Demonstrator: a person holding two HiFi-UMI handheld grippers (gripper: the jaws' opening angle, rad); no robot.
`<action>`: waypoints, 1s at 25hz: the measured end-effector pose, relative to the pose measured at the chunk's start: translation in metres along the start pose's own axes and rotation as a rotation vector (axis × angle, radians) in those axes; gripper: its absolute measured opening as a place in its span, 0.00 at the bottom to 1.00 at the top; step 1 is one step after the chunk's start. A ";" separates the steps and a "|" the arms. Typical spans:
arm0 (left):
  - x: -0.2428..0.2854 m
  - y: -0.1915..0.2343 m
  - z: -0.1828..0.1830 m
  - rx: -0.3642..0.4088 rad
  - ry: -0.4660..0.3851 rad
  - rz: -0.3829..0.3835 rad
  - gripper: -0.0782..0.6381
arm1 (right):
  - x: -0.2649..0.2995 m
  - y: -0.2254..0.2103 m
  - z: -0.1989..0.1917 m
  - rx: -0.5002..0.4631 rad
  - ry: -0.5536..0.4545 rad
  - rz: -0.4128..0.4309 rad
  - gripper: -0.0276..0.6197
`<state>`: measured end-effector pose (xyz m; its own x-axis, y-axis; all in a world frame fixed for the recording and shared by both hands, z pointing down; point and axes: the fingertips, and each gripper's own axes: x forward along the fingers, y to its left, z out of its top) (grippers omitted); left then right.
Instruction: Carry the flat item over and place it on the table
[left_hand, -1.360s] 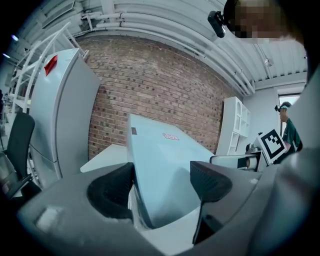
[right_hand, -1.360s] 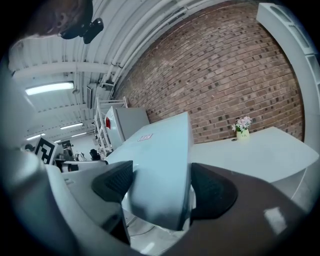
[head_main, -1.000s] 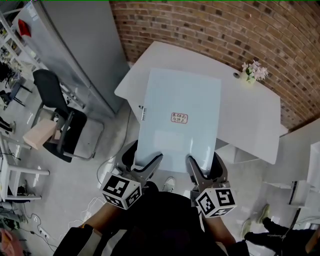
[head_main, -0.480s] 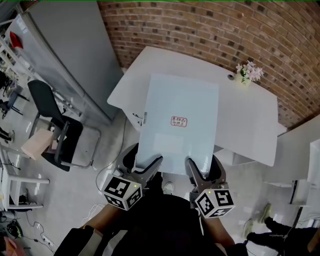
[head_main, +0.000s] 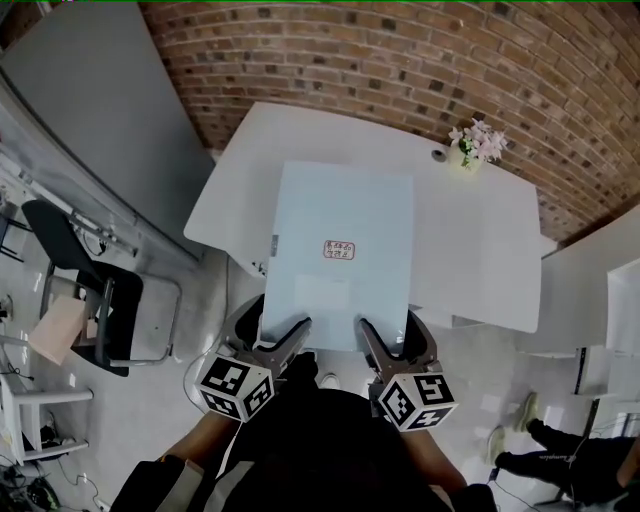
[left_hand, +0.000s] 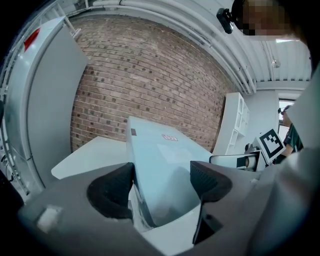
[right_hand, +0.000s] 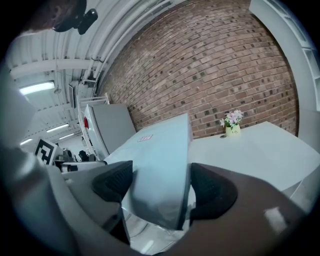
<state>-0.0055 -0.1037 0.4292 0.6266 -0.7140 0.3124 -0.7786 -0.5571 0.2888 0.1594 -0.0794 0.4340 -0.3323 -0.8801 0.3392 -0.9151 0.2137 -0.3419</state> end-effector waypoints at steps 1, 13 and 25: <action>0.006 0.005 0.002 0.000 0.006 -0.004 0.61 | 0.007 -0.002 0.002 0.003 0.005 -0.005 0.60; 0.079 0.067 0.008 -0.047 0.075 -0.013 0.62 | 0.098 -0.028 0.011 0.022 0.089 -0.029 0.61; 0.136 0.121 -0.007 -0.091 0.167 -0.010 0.62 | 0.173 -0.053 -0.002 0.045 0.195 -0.043 0.61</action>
<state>-0.0138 -0.2652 0.5129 0.6367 -0.6244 0.4524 -0.7711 -0.5177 0.3706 0.1495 -0.2424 0.5126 -0.3347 -0.7883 0.5163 -0.9199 0.1546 -0.3603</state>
